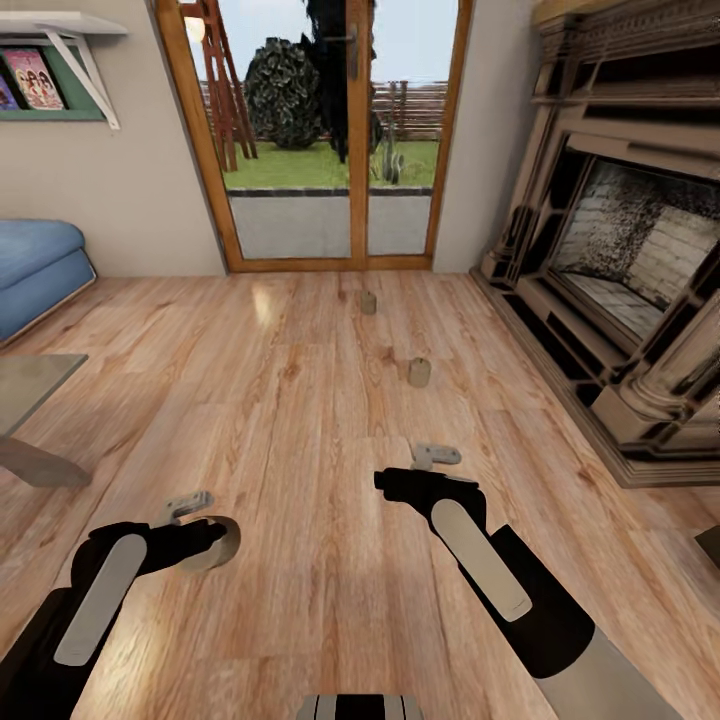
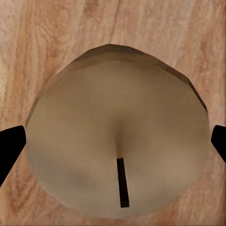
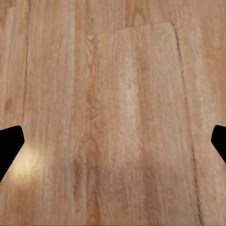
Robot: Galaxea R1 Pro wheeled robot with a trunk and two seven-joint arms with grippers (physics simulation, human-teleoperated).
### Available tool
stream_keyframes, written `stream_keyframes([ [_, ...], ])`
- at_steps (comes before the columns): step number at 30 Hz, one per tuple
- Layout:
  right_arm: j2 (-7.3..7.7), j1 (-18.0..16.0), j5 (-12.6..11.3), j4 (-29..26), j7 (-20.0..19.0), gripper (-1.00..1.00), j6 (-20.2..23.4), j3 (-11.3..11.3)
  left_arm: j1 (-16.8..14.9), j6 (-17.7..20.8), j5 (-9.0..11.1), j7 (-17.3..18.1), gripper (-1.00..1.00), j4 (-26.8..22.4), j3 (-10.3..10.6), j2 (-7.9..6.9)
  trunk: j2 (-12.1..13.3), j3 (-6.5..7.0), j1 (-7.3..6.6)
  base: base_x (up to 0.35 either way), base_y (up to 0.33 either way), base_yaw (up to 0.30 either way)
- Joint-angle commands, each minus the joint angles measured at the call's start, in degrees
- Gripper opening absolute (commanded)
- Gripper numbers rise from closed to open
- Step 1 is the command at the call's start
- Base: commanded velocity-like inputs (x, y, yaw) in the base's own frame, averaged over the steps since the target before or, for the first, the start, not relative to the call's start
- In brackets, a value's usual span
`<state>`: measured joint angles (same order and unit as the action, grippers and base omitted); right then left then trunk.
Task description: Place each of the two pumpkins and all three candles from the living room inside a cabinet in the living room (use any cabinet), then make sure every cabinet is closed, and position the cauldron so it is next to a table in the living room.
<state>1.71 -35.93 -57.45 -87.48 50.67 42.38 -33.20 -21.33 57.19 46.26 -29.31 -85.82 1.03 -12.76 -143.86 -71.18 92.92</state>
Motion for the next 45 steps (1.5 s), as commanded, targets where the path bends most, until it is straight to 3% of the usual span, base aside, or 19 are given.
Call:
stream_keyframes([
  [1, 0.04, -0.1, -0.5, -0.1, 0.6, 1.0, 0.1, -0.1, 0.0, 0.1, 0.6, -0.6, -1.0, -0.1, 0.1, -0.05, 0.0, 0.18, -0.03, 0.0, 0.0, 0.0],
  [10, 0.04, 0.0, -0.5, -0.1, 0.6, 1.0, 0.0, -0.2, 0.0, 0.1, 0.8, -0.6, -1.0, -0.1, -0.1, -0.21, 0.1, 2.17, -0.26, 0.0, 0.0, 0.0],
  [22, 0.04, -0.1, -0.5, -0.1, 0.5, 1.0, 0.0, -0.2, 0.0, 0.1, 2.1, -0.7, -1.0, -0.3, 0.0, -0.41, 0.1, 2.17, -0.26, 0.025, 0.0, 0.0],
  [45, 0.03, 0.0, -0.5, -0.1, -1.7, 1.0, 0.1, -0.3, 0.0, 0.1, 2.1, -0.7, -1.0, -0.4, 0.3, -0.42, 0.1, 2.17, -0.26, 0.319, 0.0, 0.0],
])
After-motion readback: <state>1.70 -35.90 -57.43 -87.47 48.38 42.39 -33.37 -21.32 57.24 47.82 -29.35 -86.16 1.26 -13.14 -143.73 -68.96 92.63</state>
